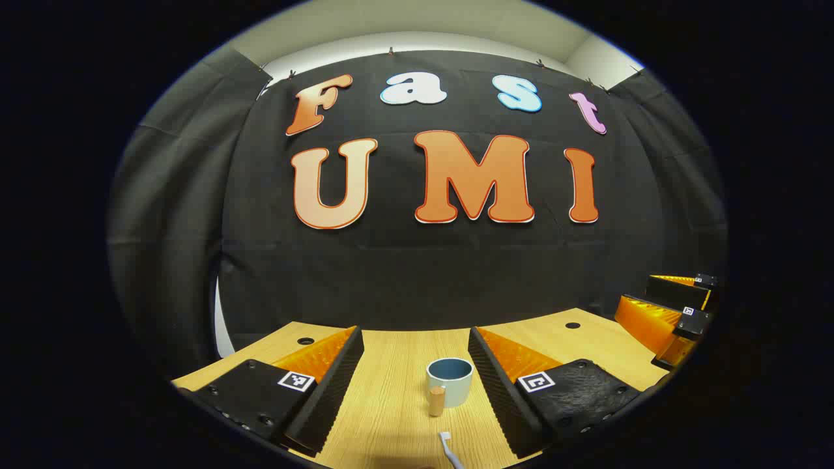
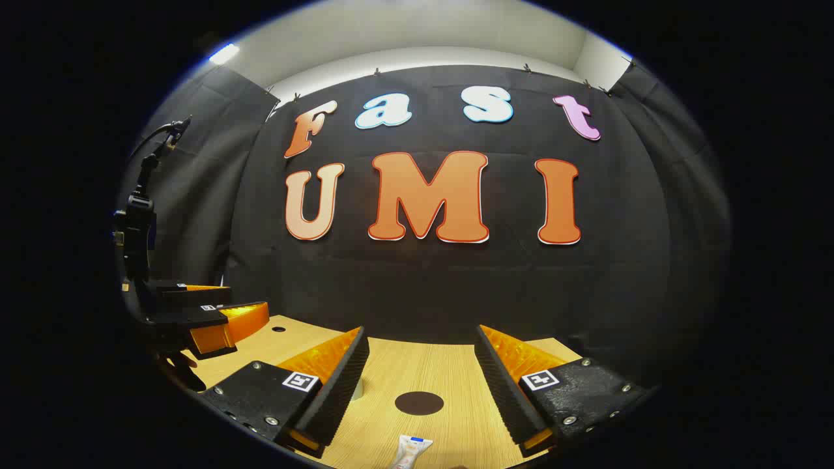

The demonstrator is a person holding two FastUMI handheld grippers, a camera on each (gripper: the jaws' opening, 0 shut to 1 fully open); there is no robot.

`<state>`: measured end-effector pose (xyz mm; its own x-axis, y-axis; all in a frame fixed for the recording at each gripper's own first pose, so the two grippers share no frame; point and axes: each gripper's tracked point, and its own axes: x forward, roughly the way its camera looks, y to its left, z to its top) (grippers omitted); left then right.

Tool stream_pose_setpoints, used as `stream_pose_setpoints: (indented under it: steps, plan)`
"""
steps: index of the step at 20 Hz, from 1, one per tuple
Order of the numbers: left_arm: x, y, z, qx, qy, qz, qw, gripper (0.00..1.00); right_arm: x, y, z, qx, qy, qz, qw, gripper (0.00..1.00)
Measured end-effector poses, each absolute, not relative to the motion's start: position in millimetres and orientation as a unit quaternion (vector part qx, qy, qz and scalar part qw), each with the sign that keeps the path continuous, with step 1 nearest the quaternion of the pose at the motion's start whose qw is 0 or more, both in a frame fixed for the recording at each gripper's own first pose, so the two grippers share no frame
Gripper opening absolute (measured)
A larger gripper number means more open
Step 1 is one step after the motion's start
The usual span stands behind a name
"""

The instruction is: Put the toothbrush and toothpaste on the desktop into the cup, then pick up the cup and place it on the coaster on the desktop.

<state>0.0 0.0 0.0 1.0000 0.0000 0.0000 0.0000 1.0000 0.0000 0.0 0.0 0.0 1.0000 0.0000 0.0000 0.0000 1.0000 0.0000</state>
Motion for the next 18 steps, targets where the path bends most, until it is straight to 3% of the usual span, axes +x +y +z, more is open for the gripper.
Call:
stream_pose_setpoints:
  steps: [18]
  plan:
    - [2.4, -0.8, -12.6, 0.001, 0.012, 0.003, 1.0, 0.97, -0.9, 3.4, -8.3, 0.003, 0.01, 0.008, 1.0, 0.98]
